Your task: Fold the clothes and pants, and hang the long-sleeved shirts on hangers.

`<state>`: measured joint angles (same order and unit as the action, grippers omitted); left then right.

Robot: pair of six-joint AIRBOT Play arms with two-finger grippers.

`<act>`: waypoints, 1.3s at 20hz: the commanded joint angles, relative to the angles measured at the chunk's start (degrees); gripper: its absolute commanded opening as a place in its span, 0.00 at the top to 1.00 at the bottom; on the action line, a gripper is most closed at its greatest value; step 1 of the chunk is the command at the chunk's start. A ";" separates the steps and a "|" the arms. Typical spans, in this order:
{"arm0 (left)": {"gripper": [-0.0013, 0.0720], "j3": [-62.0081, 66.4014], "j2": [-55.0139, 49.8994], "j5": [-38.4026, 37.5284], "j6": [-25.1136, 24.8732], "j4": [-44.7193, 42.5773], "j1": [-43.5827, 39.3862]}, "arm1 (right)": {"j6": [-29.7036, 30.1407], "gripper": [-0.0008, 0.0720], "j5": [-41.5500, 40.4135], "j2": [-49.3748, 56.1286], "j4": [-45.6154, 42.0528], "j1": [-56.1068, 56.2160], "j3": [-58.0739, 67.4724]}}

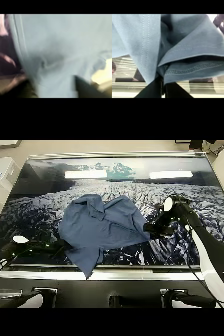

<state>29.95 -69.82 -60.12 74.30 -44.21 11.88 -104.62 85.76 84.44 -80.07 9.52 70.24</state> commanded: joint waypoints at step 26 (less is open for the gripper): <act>0.95 79.23 27.91 12.39 -1.86 10.27 10.29 | -2.86 0.93 -7.17 -37.40 -22.58 0.02 46.62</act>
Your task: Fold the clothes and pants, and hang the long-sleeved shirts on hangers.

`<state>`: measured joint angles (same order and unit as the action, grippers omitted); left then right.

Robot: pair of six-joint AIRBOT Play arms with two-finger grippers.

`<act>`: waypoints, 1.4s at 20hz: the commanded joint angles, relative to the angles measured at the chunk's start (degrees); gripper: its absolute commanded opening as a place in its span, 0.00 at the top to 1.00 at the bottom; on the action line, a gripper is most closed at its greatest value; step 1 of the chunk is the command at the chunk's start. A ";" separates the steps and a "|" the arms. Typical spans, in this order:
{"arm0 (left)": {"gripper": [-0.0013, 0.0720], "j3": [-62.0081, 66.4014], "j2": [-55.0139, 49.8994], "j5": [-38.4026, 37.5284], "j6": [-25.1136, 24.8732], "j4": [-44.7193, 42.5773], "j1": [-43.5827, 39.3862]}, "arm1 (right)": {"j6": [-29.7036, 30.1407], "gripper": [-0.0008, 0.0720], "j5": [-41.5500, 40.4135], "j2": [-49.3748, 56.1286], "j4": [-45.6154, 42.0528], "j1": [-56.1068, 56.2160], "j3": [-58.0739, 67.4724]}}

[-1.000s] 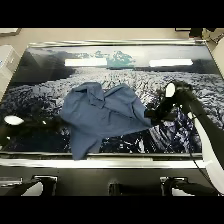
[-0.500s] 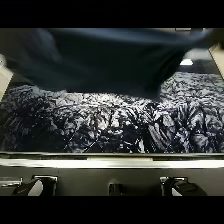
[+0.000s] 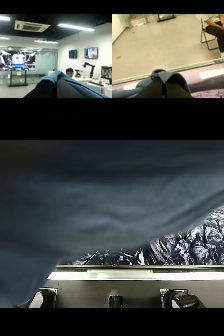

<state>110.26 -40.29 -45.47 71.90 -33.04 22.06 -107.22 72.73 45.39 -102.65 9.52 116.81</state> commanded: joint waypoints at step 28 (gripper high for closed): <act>0.10 -40.94 -47.95 -39.15 9.11 -23.47 8.35 | 9.70 0.12 27.58 54.45 28.48 -32.00 -23.50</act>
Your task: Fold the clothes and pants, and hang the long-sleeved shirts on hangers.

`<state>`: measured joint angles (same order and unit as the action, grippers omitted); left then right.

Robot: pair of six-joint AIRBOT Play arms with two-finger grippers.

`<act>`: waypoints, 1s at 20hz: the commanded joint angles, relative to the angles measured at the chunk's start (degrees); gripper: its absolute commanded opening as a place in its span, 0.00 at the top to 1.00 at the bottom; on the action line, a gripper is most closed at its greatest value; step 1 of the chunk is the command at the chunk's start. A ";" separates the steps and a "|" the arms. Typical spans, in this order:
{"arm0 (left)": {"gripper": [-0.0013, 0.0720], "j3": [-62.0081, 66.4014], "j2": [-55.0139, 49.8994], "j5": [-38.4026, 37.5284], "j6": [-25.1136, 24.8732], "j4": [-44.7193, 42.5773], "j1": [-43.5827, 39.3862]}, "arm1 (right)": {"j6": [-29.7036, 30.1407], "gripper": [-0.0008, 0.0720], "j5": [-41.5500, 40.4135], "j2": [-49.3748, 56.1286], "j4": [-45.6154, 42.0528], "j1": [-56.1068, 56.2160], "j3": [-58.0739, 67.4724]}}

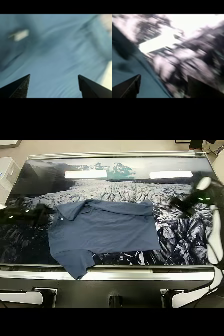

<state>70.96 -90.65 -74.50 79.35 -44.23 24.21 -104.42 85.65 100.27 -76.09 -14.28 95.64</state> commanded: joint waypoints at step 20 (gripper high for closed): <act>0.68 -28.17 7.08 -3.39 -8.61 -10.80 1.42 | 10.64 0.22 4.52 -9.79 2.99 -8.48 -23.58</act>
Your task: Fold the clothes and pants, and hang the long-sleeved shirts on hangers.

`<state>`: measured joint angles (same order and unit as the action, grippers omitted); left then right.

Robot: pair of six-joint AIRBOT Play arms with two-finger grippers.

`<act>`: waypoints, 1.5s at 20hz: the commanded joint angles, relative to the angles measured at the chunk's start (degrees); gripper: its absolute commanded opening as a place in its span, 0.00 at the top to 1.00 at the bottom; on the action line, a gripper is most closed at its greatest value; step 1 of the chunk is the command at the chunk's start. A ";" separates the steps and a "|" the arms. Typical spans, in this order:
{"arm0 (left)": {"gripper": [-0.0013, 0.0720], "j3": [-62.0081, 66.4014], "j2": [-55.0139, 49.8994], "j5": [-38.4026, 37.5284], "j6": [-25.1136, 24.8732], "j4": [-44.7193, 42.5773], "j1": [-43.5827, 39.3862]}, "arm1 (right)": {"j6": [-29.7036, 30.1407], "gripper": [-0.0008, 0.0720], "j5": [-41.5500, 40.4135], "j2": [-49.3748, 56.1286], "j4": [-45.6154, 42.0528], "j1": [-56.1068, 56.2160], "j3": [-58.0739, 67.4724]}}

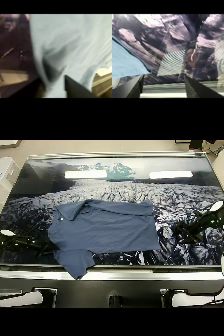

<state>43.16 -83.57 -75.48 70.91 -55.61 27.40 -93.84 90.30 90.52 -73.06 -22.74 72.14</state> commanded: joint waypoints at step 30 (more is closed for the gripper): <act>0.95 57.35 29.07 7.41 -3.67 17.77 -1.42 | 12.48 0.93 -22.45 -27.76 -2.38 13.70 37.88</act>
<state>82.32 -61.45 -76.47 68.03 -42.63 25.96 -84.18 76.07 70.94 -67.66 -8.36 93.69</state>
